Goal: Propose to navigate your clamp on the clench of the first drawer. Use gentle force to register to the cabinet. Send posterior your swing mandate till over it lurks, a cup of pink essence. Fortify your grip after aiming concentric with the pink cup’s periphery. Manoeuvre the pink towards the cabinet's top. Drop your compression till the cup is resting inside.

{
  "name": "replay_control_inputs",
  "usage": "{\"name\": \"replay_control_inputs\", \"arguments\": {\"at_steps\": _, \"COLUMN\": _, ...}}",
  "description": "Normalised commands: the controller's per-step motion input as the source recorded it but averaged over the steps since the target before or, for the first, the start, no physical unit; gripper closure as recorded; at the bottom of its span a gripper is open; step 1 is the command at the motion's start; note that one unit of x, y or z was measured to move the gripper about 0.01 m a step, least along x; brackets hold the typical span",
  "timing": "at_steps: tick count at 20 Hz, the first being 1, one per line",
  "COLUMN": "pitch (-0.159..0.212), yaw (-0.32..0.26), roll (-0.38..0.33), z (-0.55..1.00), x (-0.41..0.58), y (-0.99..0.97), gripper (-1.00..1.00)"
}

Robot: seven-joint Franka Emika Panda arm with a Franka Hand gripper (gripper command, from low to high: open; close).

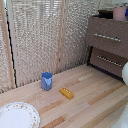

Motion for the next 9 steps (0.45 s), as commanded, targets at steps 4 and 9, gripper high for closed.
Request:
{"name": "replay_control_inputs", "arguments": {"at_steps": 4, "pitch": -0.023, "yaw": 0.008, "roll": 0.042, "z": 0.93, "x": 0.256, "y": 0.07, "gripper": -1.0}}
{"name": "replay_control_inputs", "arguments": {"at_steps": 9, "pitch": -0.025, "yaw": 0.02, "roll": 0.033, "z": 0.83, "x": 0.234, "y": 0.09, "gripper": -1.0}}
